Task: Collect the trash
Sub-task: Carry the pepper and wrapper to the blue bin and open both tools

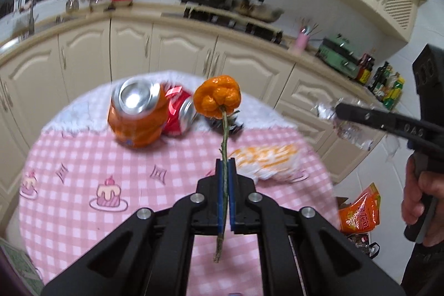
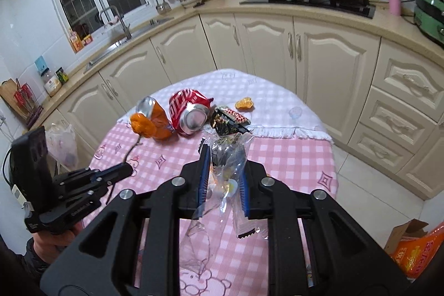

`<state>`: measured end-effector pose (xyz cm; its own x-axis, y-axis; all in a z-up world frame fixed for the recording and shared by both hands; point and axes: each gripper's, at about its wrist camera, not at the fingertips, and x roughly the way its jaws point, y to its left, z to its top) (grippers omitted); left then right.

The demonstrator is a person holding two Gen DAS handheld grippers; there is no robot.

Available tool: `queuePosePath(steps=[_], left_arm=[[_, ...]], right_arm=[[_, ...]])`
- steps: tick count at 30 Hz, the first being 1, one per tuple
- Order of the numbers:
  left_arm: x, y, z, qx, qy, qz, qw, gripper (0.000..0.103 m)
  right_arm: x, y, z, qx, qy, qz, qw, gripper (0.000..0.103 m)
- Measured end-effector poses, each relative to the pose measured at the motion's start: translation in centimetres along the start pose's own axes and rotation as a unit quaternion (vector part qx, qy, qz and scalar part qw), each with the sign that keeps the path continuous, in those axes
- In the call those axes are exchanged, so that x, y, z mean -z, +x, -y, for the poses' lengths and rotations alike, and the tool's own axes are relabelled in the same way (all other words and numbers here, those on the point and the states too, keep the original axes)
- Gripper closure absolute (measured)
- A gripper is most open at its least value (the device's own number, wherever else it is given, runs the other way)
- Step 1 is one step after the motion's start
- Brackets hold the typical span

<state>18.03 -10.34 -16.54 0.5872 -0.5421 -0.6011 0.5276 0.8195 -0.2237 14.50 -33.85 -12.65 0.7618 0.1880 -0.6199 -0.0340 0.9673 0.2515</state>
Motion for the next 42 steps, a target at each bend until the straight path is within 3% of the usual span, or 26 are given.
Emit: queuePosePath(steps=[10,19,24,29,34,42], left_arm=[[-2.1,-3.4,7.4,0.056,0.057,0.047,0.9957,0.100],[-1.2,-0.7,16.7,0.133,0.119,0.020,0.9837,0.100],[1.5,3.0,22.2,0.180,0.155,-0.034,0.9708,0.100],[5.2,7.6,26.4,0.213,0.180,-0.108,0.9541,0.100],[9.9,14.0,29.3,0.222,0.190,-0.206,0.9339,0.100],[16.4,23.5,31.4,0.193,0.193,-0.329,0.9039,0.100]], right_arm=[[1.3,-8.5,1.7,0.038,0.008,0.081,0.996,0.084],[4.9,-14.0,8.1,0.104,0.069,0.108,0.986,0.084],[8.9,-15.7,13.7,0.149,0.129,0.092,0.976,0.084],[14.6,-15.7,20.4,0.191,0.210,0.049,0.958,0.084],[20.4,-13.9,25.9,0.197,0.285,0.003,0.938,0.084],[26.8,-8.0,31.8,0.166,0.377,-0.064,0.909,0.084]])
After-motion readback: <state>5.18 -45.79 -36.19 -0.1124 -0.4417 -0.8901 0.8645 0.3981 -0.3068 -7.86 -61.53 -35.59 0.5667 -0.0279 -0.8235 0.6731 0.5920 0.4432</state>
